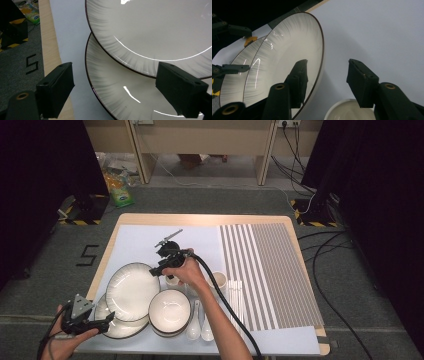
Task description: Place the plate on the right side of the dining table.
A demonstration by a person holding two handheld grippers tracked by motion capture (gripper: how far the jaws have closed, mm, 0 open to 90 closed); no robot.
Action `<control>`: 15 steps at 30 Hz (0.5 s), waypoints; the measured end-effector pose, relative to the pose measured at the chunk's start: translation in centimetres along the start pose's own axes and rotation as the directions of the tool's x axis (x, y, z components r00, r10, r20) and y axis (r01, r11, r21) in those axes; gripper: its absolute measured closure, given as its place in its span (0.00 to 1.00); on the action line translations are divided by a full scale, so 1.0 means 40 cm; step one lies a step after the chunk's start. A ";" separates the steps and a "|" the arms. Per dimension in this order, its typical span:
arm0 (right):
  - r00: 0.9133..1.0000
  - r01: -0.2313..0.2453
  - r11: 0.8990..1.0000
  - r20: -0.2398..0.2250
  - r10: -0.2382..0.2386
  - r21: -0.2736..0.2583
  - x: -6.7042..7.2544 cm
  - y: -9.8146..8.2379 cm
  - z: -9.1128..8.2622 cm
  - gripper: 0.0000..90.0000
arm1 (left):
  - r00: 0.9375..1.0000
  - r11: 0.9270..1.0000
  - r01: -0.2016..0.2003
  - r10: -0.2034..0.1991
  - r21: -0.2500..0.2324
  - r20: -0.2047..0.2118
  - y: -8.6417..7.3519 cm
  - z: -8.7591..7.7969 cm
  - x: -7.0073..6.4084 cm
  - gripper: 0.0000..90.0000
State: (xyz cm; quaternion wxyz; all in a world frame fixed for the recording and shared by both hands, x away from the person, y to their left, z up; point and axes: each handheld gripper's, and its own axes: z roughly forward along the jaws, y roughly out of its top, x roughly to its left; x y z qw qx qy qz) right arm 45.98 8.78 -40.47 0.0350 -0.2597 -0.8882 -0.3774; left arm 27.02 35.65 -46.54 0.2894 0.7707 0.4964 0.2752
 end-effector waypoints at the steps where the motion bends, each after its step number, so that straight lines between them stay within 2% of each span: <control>1: 1.000 0.006 1.000 -0.002 -0.006 0.002 0.001 0.000 0.005 0.61 | 1.000 1.000 0.005 -0.005 -0.009 -0.001 -0.001 0.002 0.000 0.16; 6: 1.000 0.004 1.000 -0.018 -0.004 0.001 0.003 0.001 0.012 0.67 | 1.000 1.000 0.012 -0.012 -0.023 0.000 -0.004 0.004 0.000 0.16; 8: 1.000 -0.015 1.000 -0.024 0.015 0.002 0.004 0.001 0.013 0.68 | 1.000 1.000 0.011 -0.011 -0.023 -0.001 -0.004 0.004 0.000 0.16; 10: 1.000 -0.002 1.000 -0.022 0.002 0.002 0.002 0.002 0.017 0.70 | 1.000 1.000 0.010 -0.010 -0.023 -0.001 -0.003 0.004 0.000 0.16; 15: 0.999 -0.032 0.999 -0.026 0.033 0.019 0.004 0.001 0.027 0.73 | 1.000 1.000 0.012 -0.012 -0.025 -0.001 -0.004 0.004 0.000 0.16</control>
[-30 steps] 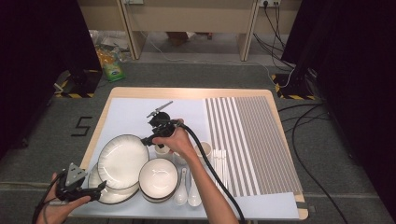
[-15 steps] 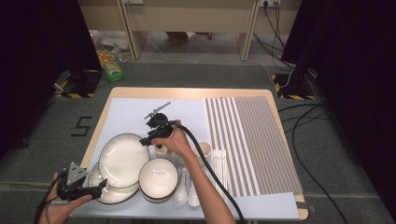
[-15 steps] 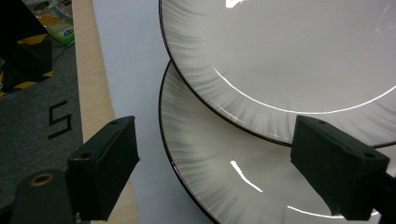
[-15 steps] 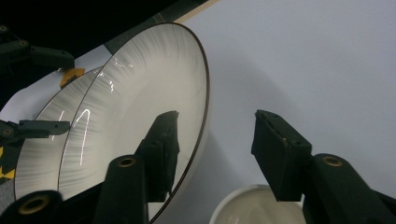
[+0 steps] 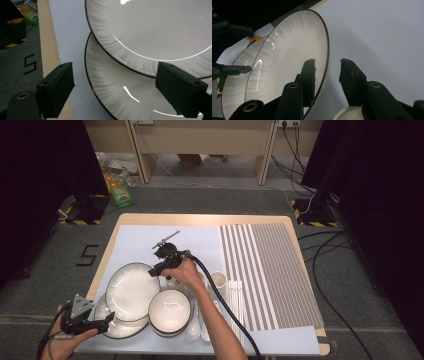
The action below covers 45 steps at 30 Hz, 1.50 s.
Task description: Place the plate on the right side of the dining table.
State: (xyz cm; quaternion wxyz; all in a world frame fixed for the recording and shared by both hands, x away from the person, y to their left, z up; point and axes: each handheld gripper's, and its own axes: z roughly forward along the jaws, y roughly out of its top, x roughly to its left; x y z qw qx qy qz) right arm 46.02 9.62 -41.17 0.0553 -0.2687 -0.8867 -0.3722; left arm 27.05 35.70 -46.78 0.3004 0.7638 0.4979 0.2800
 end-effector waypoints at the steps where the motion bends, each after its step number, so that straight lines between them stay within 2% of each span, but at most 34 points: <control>1: 1.000 0.010 1.000 0.003 -0.010 0.001 -0.003 0.000 0.003 0.74 | 1.000 1.000 0.000 0.000 0.000 0.000 0.000 0.000 0.000 0.16; 3: 1.000 0.007 1.000 0.001 -0.007 0.003 -0.004 -0.001 0.005 0.75 | 1.000 1.000 0.004 -0.004 -0.003 0.000 0.000 0.000 0.000 0.15; 4: 1.000 0.007 1.000 0.001 -0.007 0.003 -0.004 -0.001 0.005 0.75 | 1.000 1.000 0.002 -0.002 0.013 0.008 0.001 -0.002 0.003 0.15; 6: 1.000 -0.001 1.000 -0.014 0.001 -0.005 -0.004 0.000 0.011 0.76 | 1.000 1.000 0.017 -0.017 -0.005 -0.013 -0.002 0.005 0.003 0.09; 10: 1.000 -0.005 1.000 -0.022 0.005 0.004 -0.002 -0.001 0.021 0.77 | 1.000 1.000 0.012 -0.012 0.009 -0.011 0.000 0.003 0.003 0.09; 13: 1.000 -0.004 1.000 -0.025 0.004 0.004 -0.002 -0.002 0.024 0.78 | 1.000 1.000 0.010 -0.010 0.010 -0.027 0.001 0.006 0.001 0.09; 16: 1.000 -0.006 1.000 -0.030 0.006 0.000 -0.002 -0.002 0.023 0.78 | 0.999 1.000 0.020 -0.021 -0.012 -0.043 0.001 0.013 -0.002 0.09; 20: 0.999 -0.007 1.000 -0.035 0.007 -0.003 -0.004 -0.002 0.025 0.79 | 0.998 1.000 0.012 -0.012 -0.007 -0.055 0.002 0.012 -0.003 0.09; 25: 0.999 -0.020 1.000 -0.049 0.020 -0.010 -0.007 -0.004 0.029 0.79 | 0.998 1.000 0.018 -0.019 -0.010 -0.053 0.001 0.016 0.001 0.08; 30: 0.998 -0.031 0.999 -0.059 0.031 -0.007 -0.011 -0.005 0.036 0.80 | 0.999 1.000 0.004 -0.004 0.007 -0.050 0.003 0.011 -0.001 0.11; 36: 0.996 -0.045 0.999 -0.072 0.044 -0.011 -0.016 -0.008 0.042 0.83 | 0.999 1.000 0.008 -0.008 0.000 -0.041 0.001 0.011 0.001 0.12; 39: 0.995 -0.057 0.998 -0.078 0.056 -0.014 -0.019 -0.013 0.043 0.85 | 0.999 1.000 -0.007 0.007 0.005 -0.048 0.002 0.009 -0.001 0.13; 45: 0.995 -0.067 0.998 -0.075 0.065 -0.019 -0.018 -0.017 0.043 0.86 | 0.999 1.000 0.006 -0.006 -0.007 -0.038 -0.002 0.010 0.001 0.14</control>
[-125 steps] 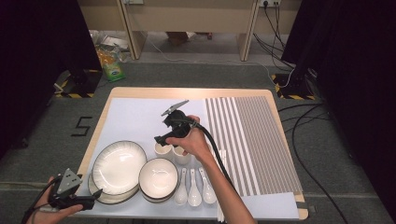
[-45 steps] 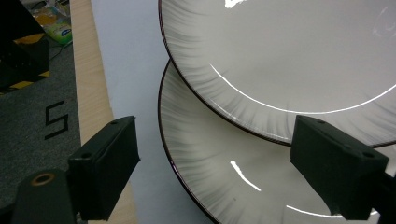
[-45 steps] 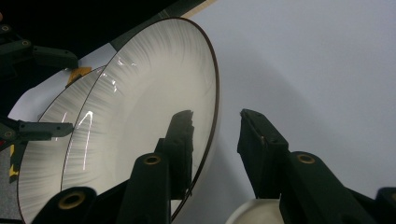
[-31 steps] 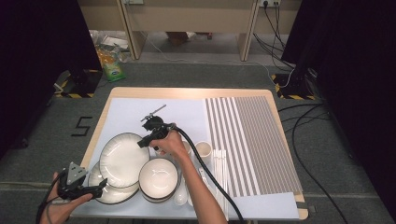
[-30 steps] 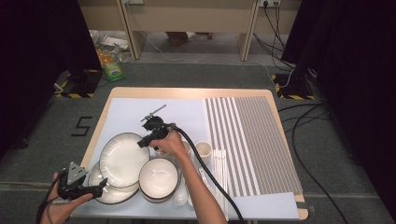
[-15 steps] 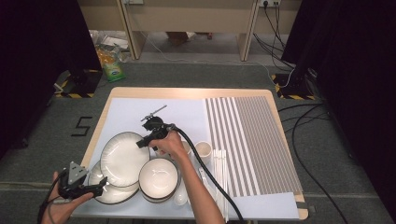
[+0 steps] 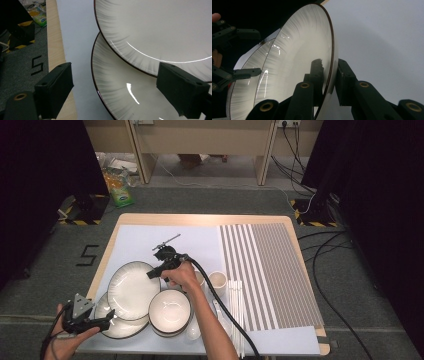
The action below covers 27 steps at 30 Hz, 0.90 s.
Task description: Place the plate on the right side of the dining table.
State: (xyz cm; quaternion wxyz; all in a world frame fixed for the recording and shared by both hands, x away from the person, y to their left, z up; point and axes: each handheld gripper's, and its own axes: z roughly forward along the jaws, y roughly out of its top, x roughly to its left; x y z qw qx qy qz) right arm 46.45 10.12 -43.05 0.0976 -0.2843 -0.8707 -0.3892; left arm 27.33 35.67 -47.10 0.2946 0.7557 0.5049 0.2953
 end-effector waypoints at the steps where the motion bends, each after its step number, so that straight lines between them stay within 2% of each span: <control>1: 1.000 -0.006 1.000 -0.003 0.006 -0.002 -0.001 0.000 0.001 0.86 | 1.000 1.000 0.001 -0.001 -0.001 0.002 -0.001 0.000 0.000 0.14; 7: 1.000 -0.022 1.000 -0.012 0.022 -0.016 -0.004 -0.004 0.003 0.87 | 1.000 1.000 -0.013 0.013 0.000 -0.005 0.001 -0.003 -0.004 0.16; 9: 1.000 -0.024 0.999 -0.014 0.023 -0.024 -0.006 -0.006 0.003 0.87 | 1.000 1.000 -0.004 0.004 -0.004 0.002 -0.001 -0.002 -0.002 0.16; 12: 0.999 -0.038 0.998 -0.039 0.037 -0.046 -0.011 -0.008 0.004 0.87 | 0.999 1.000 0.021 -0.021 -0.009 0.025 -0.009 0.001 0.004 0.16; 14: 0.998 -0.049 0.997 -0.054 0.045 -0.062 -0.011 -0.007 0.004 0.88 | 1.000 1.000 0.014 -0.014 -0.010 0.010 -0.013 0.002 0.008 0.16; 16: 0.996 -0.061 0.995 -0.077 0.055 -0.079 -0.009 -0.005 0.004 0.88 | 0.999 0.999 0.026 -0.026 -0.024 0.023 -0.012 -0.001 0.007 0.17; 17: 0.995 -0.066 0.995 -0.081 0.060 -0.081 -0.009 -0.005 0.003 0.88 | 0.999 1.000 0.015 -0.014 -0.020 0.032 -0.012 -0.003 0.007 0.17; 20: 0.993 -0.105 0.992 -0.060 0.101 -0.066 -0.007 -0.003 0.002 0.89 | 1.000 1.000 -0.002 0.003 -0.029 0.023 -0.013 -0.007 0.003 0.17; 22: 0.991 -0.124 0.989 -0.068 0.119 -0.083 -0.006 0.002 -0.001 0.88 | 1.000 0.999 0.011 -0.010 -0.040 0.026 -0.013 -0.016 0.007 0.17; 24: 0.991 -0.127 0.989 -0.058 0.123 -0.071 -0.007 0.005 0.000 0.89 | 1.000 0.998 0.013 -0.013 -0.056 0.015 -0.014 -0.030 0.013 0.17; 27: 0.988 -0.147 0.987 -0.066 0.142 -0.071 -0.010 0.004 0.001 0.89 | 1.000 0.998 0.016 -0.014 -0.063 0.025 -0.019 -0.055 0.022 0.17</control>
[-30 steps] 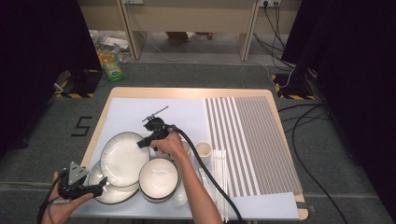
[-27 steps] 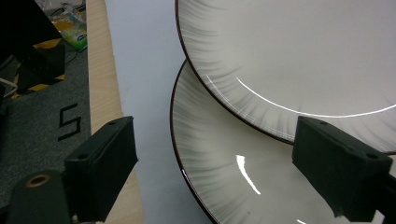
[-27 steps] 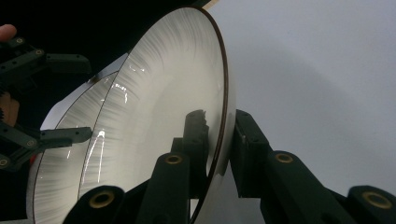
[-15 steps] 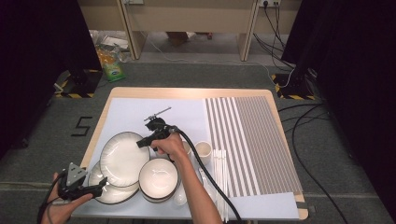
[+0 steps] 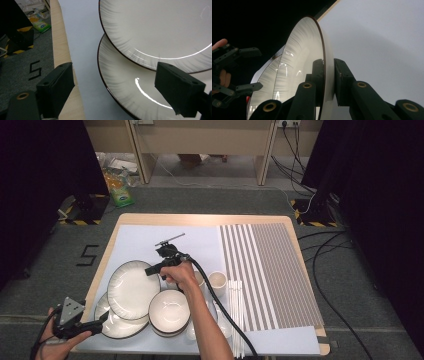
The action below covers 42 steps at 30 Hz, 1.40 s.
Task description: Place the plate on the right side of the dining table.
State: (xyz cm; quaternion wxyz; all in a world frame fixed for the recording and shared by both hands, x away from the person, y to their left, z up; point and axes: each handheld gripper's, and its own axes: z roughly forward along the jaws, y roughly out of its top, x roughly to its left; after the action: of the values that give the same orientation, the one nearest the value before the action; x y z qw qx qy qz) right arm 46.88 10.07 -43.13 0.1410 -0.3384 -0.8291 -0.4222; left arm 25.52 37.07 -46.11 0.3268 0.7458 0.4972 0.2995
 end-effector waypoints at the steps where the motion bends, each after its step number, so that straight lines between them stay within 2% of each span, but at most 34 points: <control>1: 1.000 0.001 1.000 0.000 -0.001 -0.007 0.000 0.001 0.000 0.89 | 1.000 1.000 0.007 -0.007 -0.003 0.005 -0.004 -0.006 0.002 0.17; 4: 1.000 -0.006 1.000 0.001 0.006 -0.011 0.001 0.004 0.000 0.89 | 0.998 1.000 0.019 -0.020 0.019 0.063 -0.020 -0.024 0.010 0.17; 7: 1.000 -0.007 1.000 -0.003 0.007 -0.017 0.006 0.007 0.000 0.88 | 0.995 0.999 0.031 -0.034 0.033 0.090 -0.039 -0.038 0.022 0.17; 10: 1.000 -0.004 1.000 -0.001 0.004 -0.020 0.011 0.014 -0.003 0.88 | 0.990 0.999 0.041 -0.046 0.036 0.133 -0.051 -0.063 0.036 0.17; 11: 1.000 0.000 1.000 0.006 0.001 -0.016 0.013 0.017 -0.005 0.87 | 0.990 0.999 0.027 -0.033 0.044 0.139 -0.053 -0.072 0.040 0.16; 14: 1.000 0.003 1.000 0.001 -0.003 -0.023 0.015 0.021 -0.007 0.87 | 0.980 0.998 0.023 -0.035 0.063 0.197 -0.065 -0.093 0.048 0.17; 16: 1.000 -0.001 1.000 0.006 0.001 -0.025 0.016 0.024 -0.008 0.87 | 0.977 0.997 0.029 -0.043 0.072 0.210 -0.071 -0.098 0.055 0.17; 19: 1.000 0.003 0.999 0.001 -0.003 -0.034 0.017 0.029 -0.008 0.86 | 0.977 0.996 0.020 -0.039 0.091 0.211 -0.076 -0.098 0.060 0.17; 22: 1.000 0.001 0.999 0.005 0.000 -0.034 0.022 0.038 -0.012 0.85 | 0.971 0.995 0.015 -0.037 0.095 0.235 -0.078 -0.106 0.062 0.17; 25: 1.000 0.012 0.999 0.000 -0.012 -0.045 0.029 0.050 -0.015 0.84 | 0.969 0.993 -0.001 -0.029 0.122 0.245 -0.089 -0.098 0.062 0.17; 28: 1.000 0.009 0.999 0.015 -0.008 -0.047 0.035 0.059 -0.020 0.84 | 0.964 0.987 -0.011 -0.033 0.162 0.263 -0.101 -0.074 0.054 0.17; 29: 1.000 0.020 0.999 0.015 -0.019 -0.043 0.035 0.062 -0.022 0.84 | 0.961 0.986 -0.016 -0.031 0.167 0.274 -0.103 -0.065 0.050 0.17; 33: 1.000 0.012 0.999 0.018 -0.011 -0.053 0.040 0.069 -0.027 0.84 | 0.957 0.983 -0.042 -0.013 0.181 0.291 -0.107 -0.036 0.030 0.17; 36: 1.000 0.017 0.998 0.023 -0.016 -0.056 0.044 0.076 -0.029 0.84 | 0.953 0.977 -0.068 0.003 0.203 0.304 -0.109 -0.016 0.014 0.17; 39: 1.000 0.009 0.997 0.017 -0.008 -0.070 0.044 0.083 -0.035 0.84 | 0.955 0.976 -0.078 0.015 0.202 0.296 -0.108 -0.008 0.006 0.14; 42: 1.000 0.009 0.996 0.018 -0.007 -0.090 0.041 0.090 -0.046 0.84 | 0.955 0.978 -0.073 0.012 0.195 0.297 -0.111 -0.009 0.009 0.16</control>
State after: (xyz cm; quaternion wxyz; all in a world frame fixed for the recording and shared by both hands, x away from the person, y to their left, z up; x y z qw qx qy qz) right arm 48.04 10.83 -38.98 0.1165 -0.3450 -0.8117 -0.4566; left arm 22.94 38.76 -49.35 0.3126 0.8221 0.4549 0.1396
